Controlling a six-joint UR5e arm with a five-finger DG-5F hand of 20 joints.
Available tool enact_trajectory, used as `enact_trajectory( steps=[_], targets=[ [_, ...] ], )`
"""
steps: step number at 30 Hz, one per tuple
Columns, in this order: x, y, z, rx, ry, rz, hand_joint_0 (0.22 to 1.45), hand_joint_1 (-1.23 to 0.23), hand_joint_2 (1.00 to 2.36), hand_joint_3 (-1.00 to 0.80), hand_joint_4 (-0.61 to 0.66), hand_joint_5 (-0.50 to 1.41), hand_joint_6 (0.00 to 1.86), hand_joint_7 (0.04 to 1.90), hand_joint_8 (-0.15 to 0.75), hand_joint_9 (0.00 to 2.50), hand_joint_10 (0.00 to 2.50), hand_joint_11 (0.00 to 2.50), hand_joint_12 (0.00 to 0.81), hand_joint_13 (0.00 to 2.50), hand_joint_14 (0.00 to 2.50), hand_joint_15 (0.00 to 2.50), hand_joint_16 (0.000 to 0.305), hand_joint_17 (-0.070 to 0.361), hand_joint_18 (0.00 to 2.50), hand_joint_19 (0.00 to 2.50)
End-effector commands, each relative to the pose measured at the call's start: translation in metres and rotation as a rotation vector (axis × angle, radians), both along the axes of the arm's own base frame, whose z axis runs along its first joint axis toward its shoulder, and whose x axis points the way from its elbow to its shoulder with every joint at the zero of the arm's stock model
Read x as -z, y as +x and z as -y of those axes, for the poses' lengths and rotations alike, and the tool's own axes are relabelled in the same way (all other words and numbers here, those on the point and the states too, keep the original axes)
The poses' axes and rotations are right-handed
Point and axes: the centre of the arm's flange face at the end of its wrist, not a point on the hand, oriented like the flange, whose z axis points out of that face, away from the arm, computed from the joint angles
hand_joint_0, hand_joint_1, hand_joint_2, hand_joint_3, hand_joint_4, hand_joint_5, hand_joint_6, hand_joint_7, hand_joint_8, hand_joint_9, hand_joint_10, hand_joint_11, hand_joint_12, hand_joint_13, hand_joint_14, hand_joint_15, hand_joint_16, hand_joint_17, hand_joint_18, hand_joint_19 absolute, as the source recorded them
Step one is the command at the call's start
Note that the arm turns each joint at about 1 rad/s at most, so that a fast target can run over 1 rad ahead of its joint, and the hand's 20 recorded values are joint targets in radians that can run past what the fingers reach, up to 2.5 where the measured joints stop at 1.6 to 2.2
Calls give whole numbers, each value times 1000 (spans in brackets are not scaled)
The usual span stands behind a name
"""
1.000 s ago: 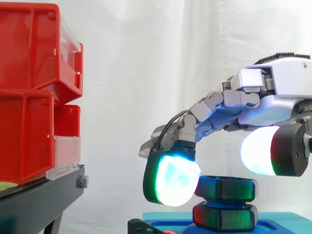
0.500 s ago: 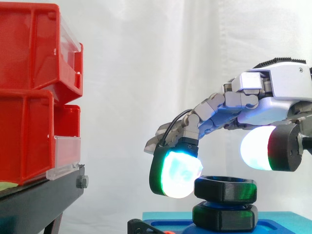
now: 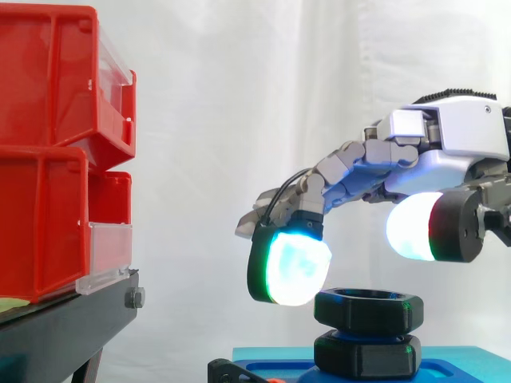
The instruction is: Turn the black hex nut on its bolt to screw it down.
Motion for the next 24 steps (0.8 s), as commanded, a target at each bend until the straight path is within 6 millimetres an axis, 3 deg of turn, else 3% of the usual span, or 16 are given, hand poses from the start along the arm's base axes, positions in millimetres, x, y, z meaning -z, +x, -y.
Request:
enact_trajectory(
  steps=[1, 12, 24],
  targets=[
    [-9, 4, -3, -5, 1, 15, 517, -420, 1000, -500, 246, -213, 711, 700, 259, 492, 6, 311, 162, 344, 0, 0, 18, 40, 99, 104],
    [-13, 11, -26, 8, 3, 20, 516, -421, 1000, -500, 251, -208, 682, 737, 258, 495, 6, 308, 162, 343, 0, 0, 18, 41, 92, 106],
    [-11, 18, -67, 19, 8, 7, 515, -422, 1000, -500, 246, -205, 677, 745, 258, 497, 6, 309, 160, 336, 0, 0, 18, 41, 89, 105]
  ],
)
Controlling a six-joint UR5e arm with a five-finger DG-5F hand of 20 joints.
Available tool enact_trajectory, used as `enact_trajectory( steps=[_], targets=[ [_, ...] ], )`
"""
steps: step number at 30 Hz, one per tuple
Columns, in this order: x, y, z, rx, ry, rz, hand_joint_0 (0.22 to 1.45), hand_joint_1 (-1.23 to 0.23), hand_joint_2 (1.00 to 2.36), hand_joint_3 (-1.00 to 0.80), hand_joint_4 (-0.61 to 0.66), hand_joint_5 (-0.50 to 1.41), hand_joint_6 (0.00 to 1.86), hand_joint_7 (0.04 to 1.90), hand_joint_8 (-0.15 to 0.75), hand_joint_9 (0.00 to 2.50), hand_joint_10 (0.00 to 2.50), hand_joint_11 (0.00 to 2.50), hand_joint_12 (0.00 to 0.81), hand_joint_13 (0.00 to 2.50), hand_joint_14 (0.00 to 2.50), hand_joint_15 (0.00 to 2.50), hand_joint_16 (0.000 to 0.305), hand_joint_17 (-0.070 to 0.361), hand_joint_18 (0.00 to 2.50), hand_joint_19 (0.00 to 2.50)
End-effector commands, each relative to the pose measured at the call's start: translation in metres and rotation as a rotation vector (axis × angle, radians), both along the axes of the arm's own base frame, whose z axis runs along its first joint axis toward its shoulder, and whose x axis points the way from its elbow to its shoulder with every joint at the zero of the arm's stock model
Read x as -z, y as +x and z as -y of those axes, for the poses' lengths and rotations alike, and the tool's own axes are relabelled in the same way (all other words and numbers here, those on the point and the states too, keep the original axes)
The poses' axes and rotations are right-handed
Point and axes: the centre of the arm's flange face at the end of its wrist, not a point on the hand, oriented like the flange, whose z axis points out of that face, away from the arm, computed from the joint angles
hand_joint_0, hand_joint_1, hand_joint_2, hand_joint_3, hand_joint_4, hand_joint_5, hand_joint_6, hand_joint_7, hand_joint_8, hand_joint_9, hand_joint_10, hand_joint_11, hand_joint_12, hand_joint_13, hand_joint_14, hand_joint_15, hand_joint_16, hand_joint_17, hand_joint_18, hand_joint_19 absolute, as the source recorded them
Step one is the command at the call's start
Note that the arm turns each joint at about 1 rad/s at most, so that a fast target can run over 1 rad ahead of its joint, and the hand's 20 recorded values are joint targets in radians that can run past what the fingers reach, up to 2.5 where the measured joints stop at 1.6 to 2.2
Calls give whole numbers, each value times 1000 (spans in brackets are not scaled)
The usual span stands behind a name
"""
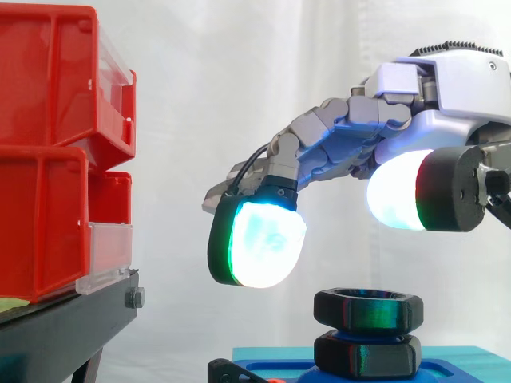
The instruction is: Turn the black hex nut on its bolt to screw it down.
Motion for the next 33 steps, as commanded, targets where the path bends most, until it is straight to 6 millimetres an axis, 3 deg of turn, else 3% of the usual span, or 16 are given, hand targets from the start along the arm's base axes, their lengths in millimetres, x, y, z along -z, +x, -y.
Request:
enact_trajectory(
  steps=[1, 9, 33],
  targets=[
    [1, 1, -8, 2, 2, -3, 515, -422, 1000, -500, 248, -205, 676, 751, 257, 497, 6, 313, 160, 337, 0, 0, 18, 41, 90, 105],
    [1, 2, -20, 0, 2, -9, 515, -422, 1000, -500, 249, -203, 670, 760, 257, 506, 6, 308, 157, 339, 0, 0, 18, 41, 96, 110],
    [4, -1, -17, 2, 24, -50, 517, -430, 1000, -500, 241, -197, 650, 803, 257, 518, 8, 311, 157, 357, 0, 0, 16, 37, 111, 106]
  ],
)
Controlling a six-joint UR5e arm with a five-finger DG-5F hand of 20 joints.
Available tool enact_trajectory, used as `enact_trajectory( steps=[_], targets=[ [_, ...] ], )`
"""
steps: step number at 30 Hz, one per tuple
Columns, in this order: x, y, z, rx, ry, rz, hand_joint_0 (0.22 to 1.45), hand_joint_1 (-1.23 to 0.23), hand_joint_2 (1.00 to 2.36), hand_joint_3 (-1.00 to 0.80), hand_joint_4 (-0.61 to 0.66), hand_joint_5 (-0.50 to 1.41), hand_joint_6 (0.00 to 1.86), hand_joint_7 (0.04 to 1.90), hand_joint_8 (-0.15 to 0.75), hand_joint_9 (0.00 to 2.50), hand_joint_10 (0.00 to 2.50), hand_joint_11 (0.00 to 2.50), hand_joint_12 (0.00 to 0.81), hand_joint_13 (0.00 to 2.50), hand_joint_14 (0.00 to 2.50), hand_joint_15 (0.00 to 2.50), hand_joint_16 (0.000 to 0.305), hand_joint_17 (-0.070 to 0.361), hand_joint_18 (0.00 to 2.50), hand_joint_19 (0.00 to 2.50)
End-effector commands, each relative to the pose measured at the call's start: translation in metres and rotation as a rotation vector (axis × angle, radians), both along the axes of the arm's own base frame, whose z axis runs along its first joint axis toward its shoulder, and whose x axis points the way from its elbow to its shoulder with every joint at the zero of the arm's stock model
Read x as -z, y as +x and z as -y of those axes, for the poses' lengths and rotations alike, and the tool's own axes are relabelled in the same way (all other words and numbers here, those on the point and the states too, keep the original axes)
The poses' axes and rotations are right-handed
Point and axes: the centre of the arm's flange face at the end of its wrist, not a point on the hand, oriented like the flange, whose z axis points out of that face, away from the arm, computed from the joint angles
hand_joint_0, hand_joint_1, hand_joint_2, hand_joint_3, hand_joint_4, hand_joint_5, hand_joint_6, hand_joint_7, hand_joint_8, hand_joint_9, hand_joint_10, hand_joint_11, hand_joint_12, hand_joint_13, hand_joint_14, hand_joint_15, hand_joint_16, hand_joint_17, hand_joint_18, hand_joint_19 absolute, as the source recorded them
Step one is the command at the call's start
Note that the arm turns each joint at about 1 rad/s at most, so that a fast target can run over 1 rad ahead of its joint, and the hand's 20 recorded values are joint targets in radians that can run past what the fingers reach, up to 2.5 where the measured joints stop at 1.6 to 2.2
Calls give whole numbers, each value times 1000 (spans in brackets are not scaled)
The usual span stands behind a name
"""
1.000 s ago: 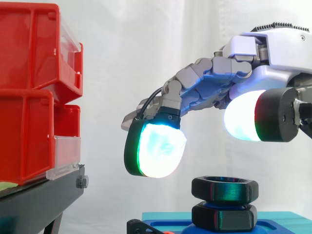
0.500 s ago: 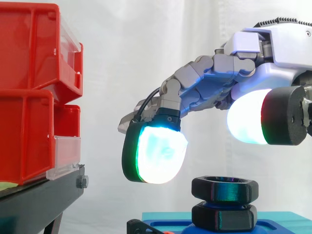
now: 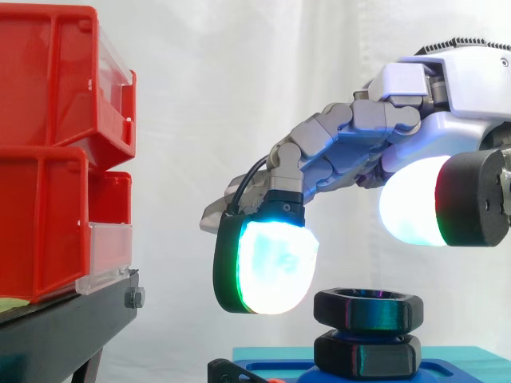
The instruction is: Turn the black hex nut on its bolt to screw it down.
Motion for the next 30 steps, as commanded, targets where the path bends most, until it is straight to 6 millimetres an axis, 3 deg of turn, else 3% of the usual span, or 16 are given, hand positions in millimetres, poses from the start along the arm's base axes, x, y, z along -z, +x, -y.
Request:
enact_trajectory(
  steps=[1, 23, 30],
  targets=[
    [1, -1, 0, -1, 3, -10, 518, -430, 1000, -500, 243, -196, 649, 799, 257, 519, 6, 312, 156, 357, 1, 0, 16, 37, 110, 104],
    [3, -3, 1, -4, 2, -31, 521, -437, 1000, -500, 240, -196, 648, 813, 257, 519, 6, 319, 154, 360, 0, 0, 16, 36, 107, 107],
    [4, -5, 2, -14, 1, -42, 521, -437, 1000, -500, 240, -202, 694, 740, 256, 518, 6, 315, 154, 362, 0, 5, 16, 36, 109, 105]
  ],
)
